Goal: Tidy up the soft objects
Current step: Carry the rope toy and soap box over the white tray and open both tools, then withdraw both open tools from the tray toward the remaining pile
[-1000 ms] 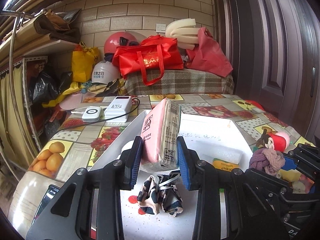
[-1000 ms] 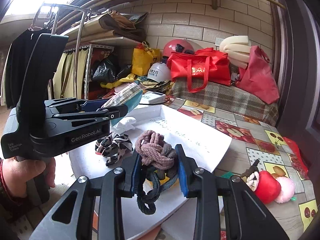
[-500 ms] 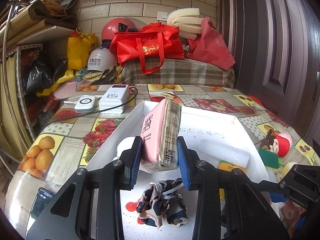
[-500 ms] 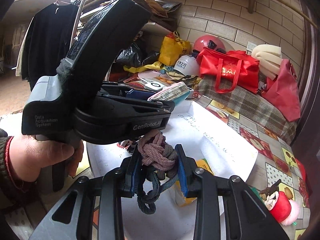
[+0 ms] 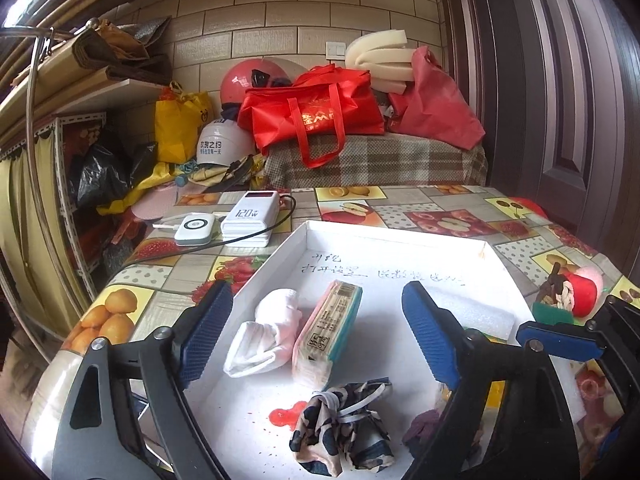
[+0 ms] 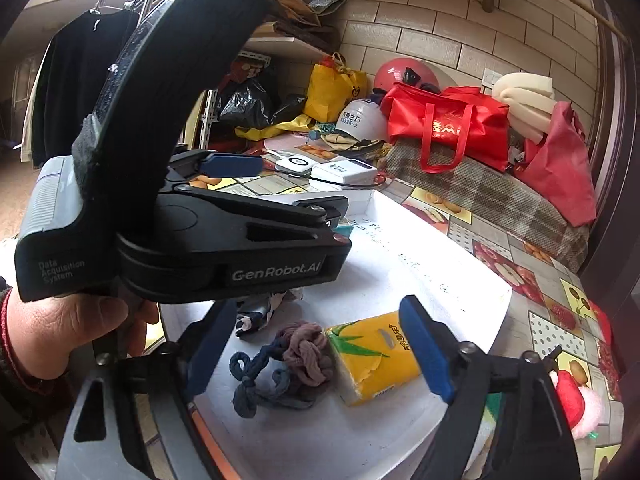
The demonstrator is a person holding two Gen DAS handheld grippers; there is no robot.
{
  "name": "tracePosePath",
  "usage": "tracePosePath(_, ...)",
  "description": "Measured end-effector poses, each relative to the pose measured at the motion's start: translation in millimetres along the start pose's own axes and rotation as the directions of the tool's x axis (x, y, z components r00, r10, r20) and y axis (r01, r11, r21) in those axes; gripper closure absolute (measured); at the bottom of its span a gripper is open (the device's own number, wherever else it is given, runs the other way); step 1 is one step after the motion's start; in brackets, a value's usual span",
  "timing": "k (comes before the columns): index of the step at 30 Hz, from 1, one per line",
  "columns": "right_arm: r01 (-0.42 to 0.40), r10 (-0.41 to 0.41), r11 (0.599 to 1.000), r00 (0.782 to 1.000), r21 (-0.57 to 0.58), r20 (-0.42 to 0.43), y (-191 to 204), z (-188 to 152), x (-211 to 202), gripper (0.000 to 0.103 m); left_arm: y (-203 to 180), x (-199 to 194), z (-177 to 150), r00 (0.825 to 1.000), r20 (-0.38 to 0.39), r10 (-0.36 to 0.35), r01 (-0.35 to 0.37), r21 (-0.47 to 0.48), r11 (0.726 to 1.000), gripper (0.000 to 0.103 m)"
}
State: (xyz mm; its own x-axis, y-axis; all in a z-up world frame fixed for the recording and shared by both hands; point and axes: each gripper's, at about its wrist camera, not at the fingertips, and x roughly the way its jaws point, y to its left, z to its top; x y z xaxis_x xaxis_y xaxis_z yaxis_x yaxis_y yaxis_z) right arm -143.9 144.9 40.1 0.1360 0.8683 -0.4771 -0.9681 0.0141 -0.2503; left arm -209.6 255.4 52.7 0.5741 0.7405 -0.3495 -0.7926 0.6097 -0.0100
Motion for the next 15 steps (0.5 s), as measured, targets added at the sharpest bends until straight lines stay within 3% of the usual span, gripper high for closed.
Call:
tracePosePath(5,0.013,-0.014,0.999,1.000,0.033,0.009,-6.7,-0.1,-1.2,0.018,0.4,-4.4,-0.1,1.000,0.027,0.011,-0.011,0.000,1.000,0.000)
tracePosePath(15,0.034,-0.036,0.996,0.999,0.086,0.023,-15.2,-0.4,-3.5,0.018,4.1,-7.9,-0.9,0.999,0.045,0.023,-0.022,-0.019,1.000,0.000)
